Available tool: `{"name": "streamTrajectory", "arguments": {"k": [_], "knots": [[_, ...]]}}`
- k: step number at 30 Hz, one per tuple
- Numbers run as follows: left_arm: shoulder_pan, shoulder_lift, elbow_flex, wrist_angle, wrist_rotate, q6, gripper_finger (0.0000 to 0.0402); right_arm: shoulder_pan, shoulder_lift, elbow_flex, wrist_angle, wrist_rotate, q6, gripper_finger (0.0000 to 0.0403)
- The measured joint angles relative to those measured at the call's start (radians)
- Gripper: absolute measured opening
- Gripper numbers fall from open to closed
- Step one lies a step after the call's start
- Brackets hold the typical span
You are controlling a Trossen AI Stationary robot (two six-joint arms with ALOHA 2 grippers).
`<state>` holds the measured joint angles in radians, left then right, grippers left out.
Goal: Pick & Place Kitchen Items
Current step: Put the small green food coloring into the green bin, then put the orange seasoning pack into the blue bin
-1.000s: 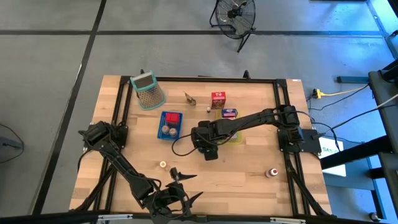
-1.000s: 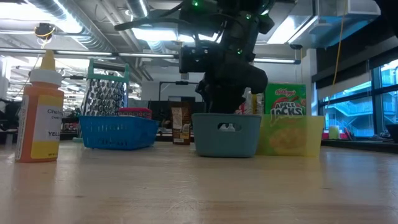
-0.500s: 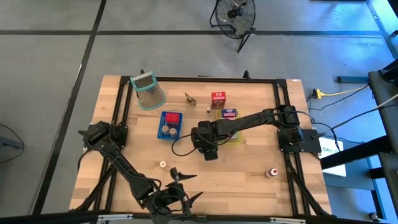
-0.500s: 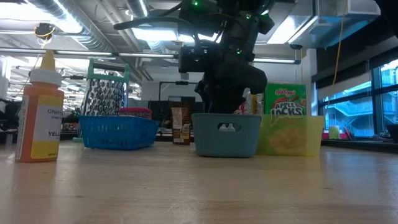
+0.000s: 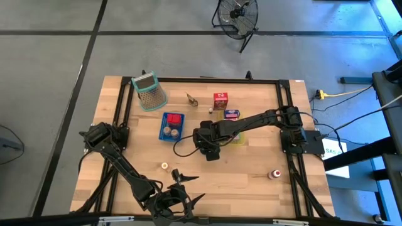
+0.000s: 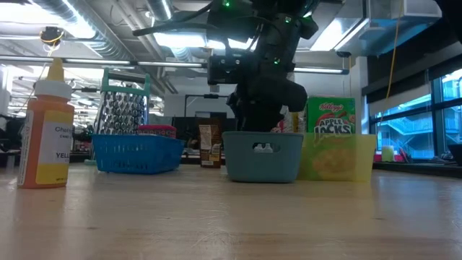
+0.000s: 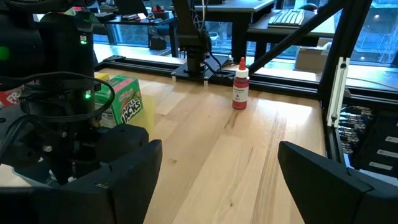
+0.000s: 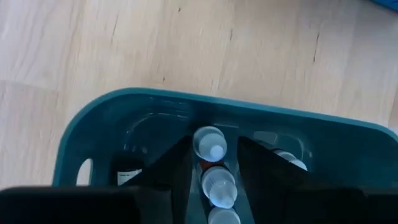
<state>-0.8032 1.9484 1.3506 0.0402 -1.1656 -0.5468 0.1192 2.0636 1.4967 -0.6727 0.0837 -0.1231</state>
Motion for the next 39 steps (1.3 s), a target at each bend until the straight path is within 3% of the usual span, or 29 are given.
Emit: {"name": "streamTrajectory", "arguments": {"k": [12, 19, 28, 39], "knots": [[0.0, 0.0, 0.0, 0.0, 0.0, 0.002, 0.0317, 0.02, 0.0, 0.002, -0.001, 0.002, -0.009, 0.013], [0.0, 0.0, 0.0, 0.002, 0.0, -0.007, 0.0318, 0.035, -0.001, 0.075, -0.065, 0.048, -0.016, 0.013], [-0.002, 0.0, 0.0, -0.018, 0.008, -0.025, 0.0318, 0.041, -0.002, 0.195, -0.191, 0.086, -0.016, 0.013], [-0.01, 0.0, 0.0, -0.041, -0.001, -0.009, 0.0317, 0.051, -0.002, 0.41, -0.489, 0.151, 0.065, 0.0131]]}}
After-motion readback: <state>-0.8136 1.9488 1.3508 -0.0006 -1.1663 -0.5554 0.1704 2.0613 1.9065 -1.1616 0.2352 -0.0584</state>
